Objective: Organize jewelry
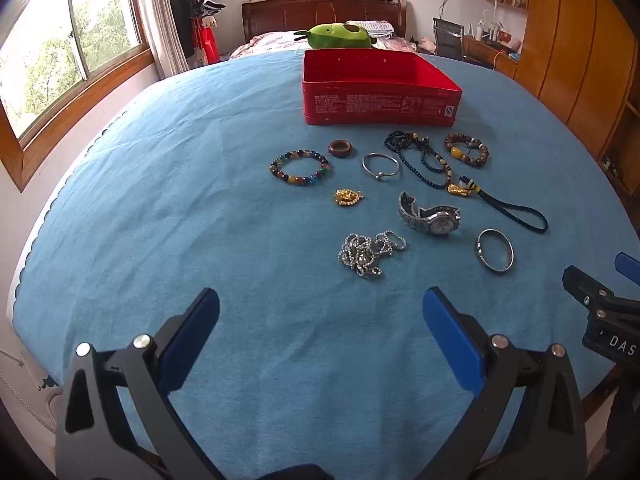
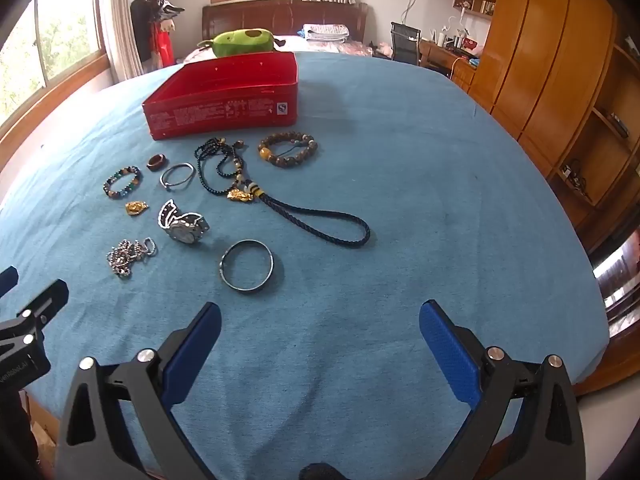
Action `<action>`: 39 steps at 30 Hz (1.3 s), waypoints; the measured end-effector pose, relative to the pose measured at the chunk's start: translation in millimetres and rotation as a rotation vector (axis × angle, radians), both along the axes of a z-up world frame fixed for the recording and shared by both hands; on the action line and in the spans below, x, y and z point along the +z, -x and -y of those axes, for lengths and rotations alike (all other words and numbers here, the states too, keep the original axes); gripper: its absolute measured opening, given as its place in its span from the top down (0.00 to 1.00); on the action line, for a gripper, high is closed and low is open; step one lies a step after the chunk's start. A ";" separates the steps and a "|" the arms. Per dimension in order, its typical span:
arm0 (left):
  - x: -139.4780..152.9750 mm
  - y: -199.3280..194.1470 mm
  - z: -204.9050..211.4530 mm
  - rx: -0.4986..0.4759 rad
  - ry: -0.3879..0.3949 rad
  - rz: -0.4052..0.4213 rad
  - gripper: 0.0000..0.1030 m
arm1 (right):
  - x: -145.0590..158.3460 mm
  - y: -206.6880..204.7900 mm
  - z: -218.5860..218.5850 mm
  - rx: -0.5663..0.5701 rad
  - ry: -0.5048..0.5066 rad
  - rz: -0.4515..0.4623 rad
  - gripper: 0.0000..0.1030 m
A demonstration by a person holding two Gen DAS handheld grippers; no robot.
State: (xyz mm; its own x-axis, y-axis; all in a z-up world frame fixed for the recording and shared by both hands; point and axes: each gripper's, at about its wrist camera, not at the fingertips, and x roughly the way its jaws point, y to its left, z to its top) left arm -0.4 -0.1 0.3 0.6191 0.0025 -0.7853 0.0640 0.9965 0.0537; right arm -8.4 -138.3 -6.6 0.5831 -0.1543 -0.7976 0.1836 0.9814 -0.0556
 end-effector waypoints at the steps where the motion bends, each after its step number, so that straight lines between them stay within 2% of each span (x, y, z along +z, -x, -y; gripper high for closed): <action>1: 0.1 0.0 0.0 0.000 0.002 -0.001 0.03 | -0.2 -0.2 0.1 0.000 -0.002 0.000 0.04; 39: -0.1 -0.1 0.3 -0.001 0.004 -0.013 0.03 | -2.9 -2.5 2.0 -0.003 -0.012 -0.008 0.04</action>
